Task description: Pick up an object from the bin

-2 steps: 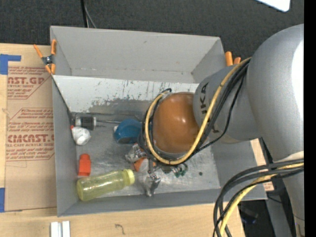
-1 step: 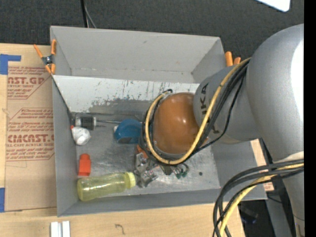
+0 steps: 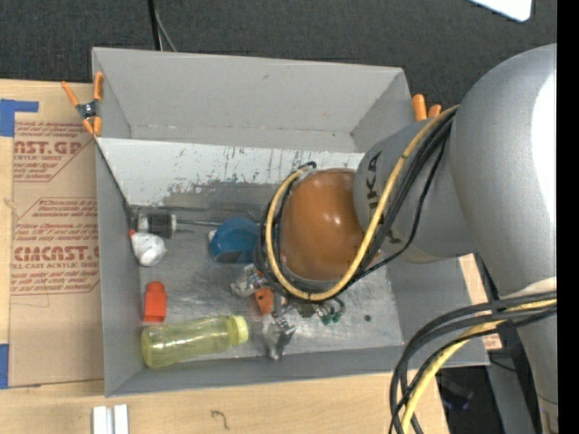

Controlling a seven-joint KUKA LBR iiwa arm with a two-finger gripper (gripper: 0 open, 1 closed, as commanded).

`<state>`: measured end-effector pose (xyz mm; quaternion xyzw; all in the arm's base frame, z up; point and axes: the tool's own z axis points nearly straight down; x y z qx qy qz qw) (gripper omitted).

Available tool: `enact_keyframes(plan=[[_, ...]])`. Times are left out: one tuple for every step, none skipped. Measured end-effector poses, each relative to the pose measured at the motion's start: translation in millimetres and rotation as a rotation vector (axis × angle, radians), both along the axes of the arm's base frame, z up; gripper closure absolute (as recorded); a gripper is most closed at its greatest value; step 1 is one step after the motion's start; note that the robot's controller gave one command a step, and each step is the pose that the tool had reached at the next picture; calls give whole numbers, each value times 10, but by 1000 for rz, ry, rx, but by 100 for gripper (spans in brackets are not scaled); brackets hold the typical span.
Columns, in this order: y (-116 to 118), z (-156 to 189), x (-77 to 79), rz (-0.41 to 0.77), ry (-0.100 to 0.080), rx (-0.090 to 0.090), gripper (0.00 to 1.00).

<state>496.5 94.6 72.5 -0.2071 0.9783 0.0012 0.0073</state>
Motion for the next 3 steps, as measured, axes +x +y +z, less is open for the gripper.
enact_keyframes(plan=[[-9,1,-31,0,16,-5,100],[-1,1,1,-1,0,0,0],[-10,0,-31,0,16,-5,100]])
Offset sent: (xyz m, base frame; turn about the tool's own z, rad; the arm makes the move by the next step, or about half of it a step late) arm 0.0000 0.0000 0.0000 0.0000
